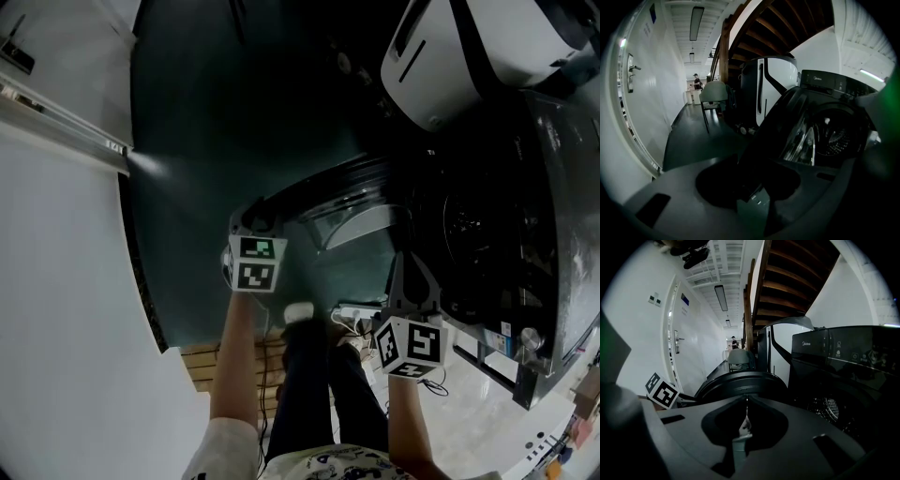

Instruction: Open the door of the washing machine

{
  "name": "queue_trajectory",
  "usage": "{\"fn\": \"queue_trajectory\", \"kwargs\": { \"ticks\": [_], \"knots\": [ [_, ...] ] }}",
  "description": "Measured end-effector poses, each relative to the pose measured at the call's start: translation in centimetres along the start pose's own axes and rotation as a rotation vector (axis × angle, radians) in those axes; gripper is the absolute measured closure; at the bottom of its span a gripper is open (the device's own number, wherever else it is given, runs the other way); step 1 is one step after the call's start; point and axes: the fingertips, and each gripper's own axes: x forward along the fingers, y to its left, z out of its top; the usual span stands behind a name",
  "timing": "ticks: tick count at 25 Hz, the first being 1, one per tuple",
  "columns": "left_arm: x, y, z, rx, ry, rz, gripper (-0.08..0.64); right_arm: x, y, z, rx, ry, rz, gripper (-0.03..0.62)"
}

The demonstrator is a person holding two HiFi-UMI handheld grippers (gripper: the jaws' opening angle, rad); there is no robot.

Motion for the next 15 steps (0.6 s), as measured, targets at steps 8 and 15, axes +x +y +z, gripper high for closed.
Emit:
{"fn": "queue_trajectory", "kwargs": {
  "ticks": [8, 15],
  "knots": [
    [0.5, 1.5, 0.9, -0.037, -0.024, 0.010, 0.445, 0.3, 0.4, 0.1, -0.006, -0.007, -0.003, 0.573],
    [0.4, 2.2, 1.2, -0.082, -0.053, 0.039, 0.445, 0.2, 0.3, 0.3, -0.006, -0.011, 0.002, 0.573]
  ]
}}
